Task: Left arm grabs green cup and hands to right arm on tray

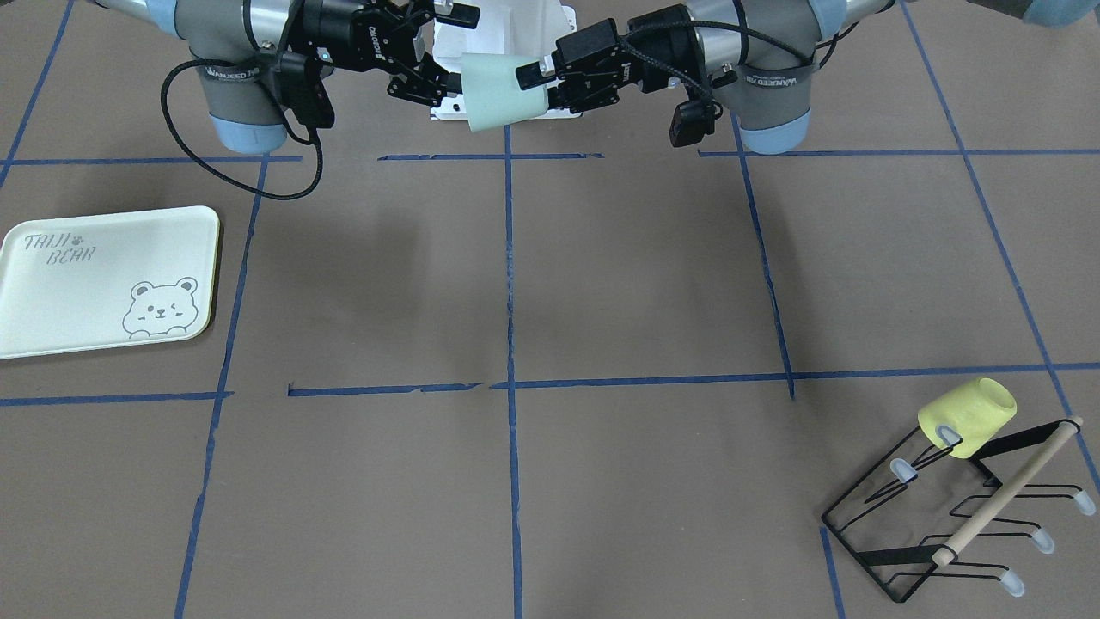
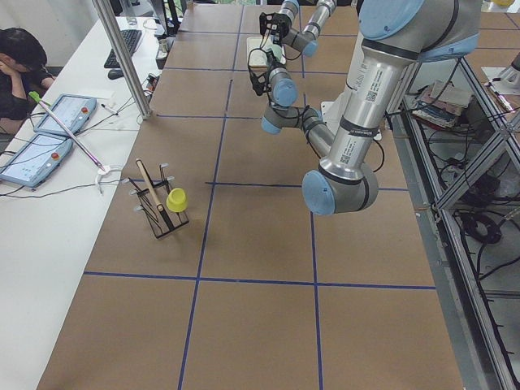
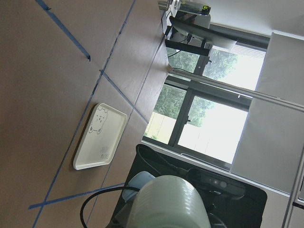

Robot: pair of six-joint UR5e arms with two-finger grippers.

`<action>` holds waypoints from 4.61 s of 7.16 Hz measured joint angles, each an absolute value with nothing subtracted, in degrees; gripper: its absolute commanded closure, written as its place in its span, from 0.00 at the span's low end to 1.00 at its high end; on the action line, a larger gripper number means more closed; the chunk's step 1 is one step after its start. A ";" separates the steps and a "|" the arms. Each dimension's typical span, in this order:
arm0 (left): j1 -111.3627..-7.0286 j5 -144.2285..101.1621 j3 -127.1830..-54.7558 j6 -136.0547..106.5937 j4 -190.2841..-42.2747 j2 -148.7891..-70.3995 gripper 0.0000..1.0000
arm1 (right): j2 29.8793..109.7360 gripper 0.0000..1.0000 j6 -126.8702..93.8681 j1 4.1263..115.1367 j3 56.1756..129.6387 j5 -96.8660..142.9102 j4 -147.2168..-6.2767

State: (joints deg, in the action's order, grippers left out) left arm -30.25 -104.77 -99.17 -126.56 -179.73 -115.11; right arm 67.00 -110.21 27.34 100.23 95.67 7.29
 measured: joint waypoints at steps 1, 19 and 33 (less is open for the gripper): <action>-30.09 -104.77 -99.27 -126.56 -179.73 -115.22 0.66 | 66.99 0.25 -110.22 27.34 100.21 95.65 7.04; -39.92 -103.97 -94.18 -118.77 -162.60 -116.50 0.00 | 67.98 1.00 -110.81 34.34 100.90 104.71 -9.60; -83.31 -133.29 -108.93 -0.34 -90.42 -79.67 0.00 | 95.77 1.00 -30.00 60.65 117.10 120.21 -75.83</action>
State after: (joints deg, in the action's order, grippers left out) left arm -83.31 -133.29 -108.93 -0.34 -90.42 -79.67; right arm 95.77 -30.00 60.65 117.10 120.21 -75.83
